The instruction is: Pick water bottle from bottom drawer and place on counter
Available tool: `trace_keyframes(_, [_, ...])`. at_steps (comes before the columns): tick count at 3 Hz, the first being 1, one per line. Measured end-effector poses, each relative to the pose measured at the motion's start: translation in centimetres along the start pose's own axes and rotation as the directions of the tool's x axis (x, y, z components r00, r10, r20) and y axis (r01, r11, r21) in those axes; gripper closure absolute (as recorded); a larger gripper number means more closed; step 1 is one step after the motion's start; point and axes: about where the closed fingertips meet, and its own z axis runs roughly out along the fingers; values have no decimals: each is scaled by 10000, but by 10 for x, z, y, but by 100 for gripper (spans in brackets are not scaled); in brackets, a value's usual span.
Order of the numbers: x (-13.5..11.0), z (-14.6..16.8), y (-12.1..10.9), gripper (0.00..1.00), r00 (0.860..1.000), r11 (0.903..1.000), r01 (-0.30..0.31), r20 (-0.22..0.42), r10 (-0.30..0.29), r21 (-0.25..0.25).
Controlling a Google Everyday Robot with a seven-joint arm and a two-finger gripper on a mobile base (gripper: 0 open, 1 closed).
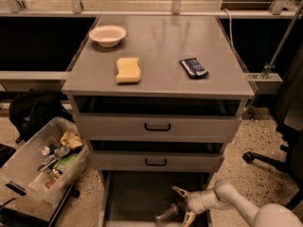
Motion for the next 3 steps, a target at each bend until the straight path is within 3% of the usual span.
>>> trace_keyframes(1, [-4,-4,-6,0,10000,9994,2,95,-6,358])
trace_keyframes(2, [-27,-24,-22,0,9982,9934,437,359,-477,1057])
trace_keyframes(3, [-29,-26,-22,0,9980,9928,460,376,-504,1103])
